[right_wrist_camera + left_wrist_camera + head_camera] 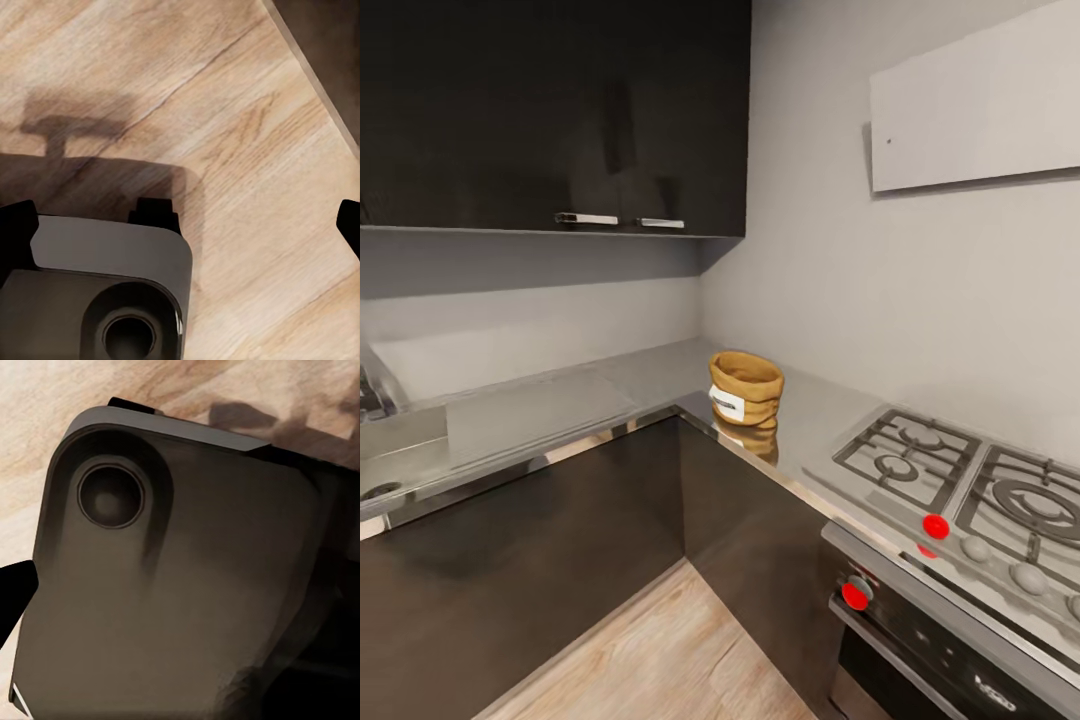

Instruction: In the kitchen, take the popcorn bag from the countertop, put it into the microwave, and heat it until the popcorn is cooked so the cooked popcorn ends up inside the bag.

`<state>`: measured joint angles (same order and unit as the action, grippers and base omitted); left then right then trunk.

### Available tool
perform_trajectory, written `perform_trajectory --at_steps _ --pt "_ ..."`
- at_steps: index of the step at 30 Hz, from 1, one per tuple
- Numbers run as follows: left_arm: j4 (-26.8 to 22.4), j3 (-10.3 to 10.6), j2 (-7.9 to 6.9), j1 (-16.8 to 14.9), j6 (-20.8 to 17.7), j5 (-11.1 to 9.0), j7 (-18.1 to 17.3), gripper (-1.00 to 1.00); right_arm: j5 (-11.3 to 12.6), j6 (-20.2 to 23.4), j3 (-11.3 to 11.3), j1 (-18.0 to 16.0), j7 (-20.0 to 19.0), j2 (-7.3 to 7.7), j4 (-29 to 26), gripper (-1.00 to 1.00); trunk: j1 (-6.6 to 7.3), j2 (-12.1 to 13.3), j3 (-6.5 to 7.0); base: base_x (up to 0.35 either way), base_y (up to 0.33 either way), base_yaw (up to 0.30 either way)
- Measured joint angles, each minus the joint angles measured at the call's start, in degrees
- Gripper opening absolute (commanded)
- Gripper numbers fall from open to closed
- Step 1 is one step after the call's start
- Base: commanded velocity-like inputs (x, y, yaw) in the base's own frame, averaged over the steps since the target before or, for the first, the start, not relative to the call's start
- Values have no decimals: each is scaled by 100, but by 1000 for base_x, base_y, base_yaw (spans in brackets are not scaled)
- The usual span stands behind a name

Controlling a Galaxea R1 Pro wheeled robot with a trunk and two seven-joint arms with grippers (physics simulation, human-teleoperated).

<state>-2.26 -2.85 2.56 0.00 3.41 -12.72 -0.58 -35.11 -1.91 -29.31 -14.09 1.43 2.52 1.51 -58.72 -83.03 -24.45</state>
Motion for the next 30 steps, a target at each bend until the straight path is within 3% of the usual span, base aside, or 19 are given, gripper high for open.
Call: perform_trajectory --at_steps 5,30 --pt "0 -4 14 0 0 8 16 100 -6 0 0 0 -4 0 0 100 0 0 0 0 0 0" --pt "0 -1 -2 0 0 6 18 100 20 53 0 1 -64 -18 0 100 549 1002 448 0 0 0"
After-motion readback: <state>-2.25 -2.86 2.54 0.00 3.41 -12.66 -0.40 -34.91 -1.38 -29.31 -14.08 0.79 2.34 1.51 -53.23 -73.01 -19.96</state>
